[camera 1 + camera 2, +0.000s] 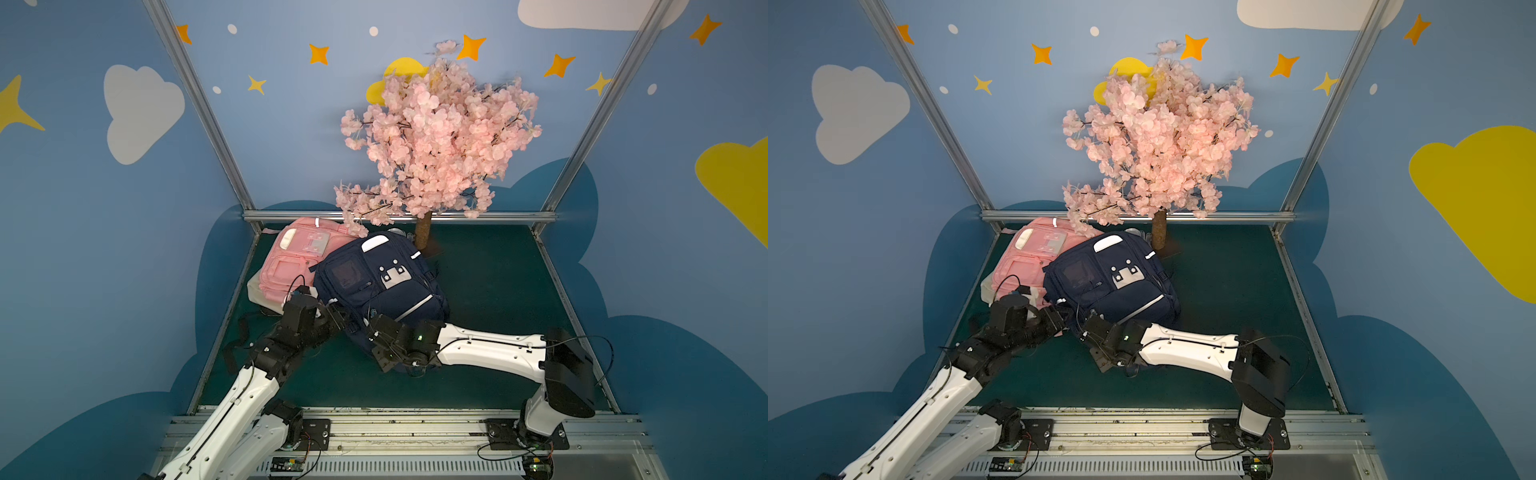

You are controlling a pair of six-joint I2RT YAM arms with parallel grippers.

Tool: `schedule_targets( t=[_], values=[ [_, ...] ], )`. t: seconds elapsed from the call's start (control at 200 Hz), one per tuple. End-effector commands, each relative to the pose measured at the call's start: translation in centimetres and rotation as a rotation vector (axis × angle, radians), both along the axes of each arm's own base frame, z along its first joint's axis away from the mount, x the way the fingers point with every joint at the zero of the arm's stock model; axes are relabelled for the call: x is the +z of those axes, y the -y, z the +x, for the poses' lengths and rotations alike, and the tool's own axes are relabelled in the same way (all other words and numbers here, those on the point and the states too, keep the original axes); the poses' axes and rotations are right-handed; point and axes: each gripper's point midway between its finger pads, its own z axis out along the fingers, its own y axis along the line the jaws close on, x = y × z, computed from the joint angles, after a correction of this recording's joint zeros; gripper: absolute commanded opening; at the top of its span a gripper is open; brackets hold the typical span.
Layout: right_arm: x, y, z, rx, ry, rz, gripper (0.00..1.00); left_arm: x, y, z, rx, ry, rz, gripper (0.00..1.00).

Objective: Zip up the backpack
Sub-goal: Zip the zipper on the backpack.

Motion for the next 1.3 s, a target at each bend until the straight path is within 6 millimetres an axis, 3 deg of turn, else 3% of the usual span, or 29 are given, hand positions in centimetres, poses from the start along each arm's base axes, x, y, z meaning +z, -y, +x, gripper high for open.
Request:
schedule_targets(
  t=[0.0,0.235,0.556,0.771,0.946,1.291],
  values=[
    [2.3,-2.6,0.0,0.038,0.036,0.106,0.00,-1.1,2.1,-0.3,-0.007,-0.048,-0.102,0.49],
    [2.1,-3.5,-0.9,0.065,0.030,0.125,0.00,-1.9,3.2,0.1,-0.033,-0.039,-0.134,0.39],
    [2.5,-4.2,-1.0,0.076,0.041,0.131,0.00,-4.8,4.1,0.5,-0.044,-0.106,-0.132,0.29],
    [2.3,-3.6,-0.9,0.068,0.043,0.111,0.00,-5.1,4.2,1.4,-0.034,-0.102,-0.113,0.14],
    [0.9,-1.2,-1.0,0.025,0.031,0.041,0.00,-4.1,3.5,2.7,-0.016,-0.078,-0.100,0.03],
    [-1.8,6.9,-0.7,-0.116,0.055,-0.102,0.00,-0.4,-1.1,4.8,0.082,0.011,-0.081,0.02]
  ],
)
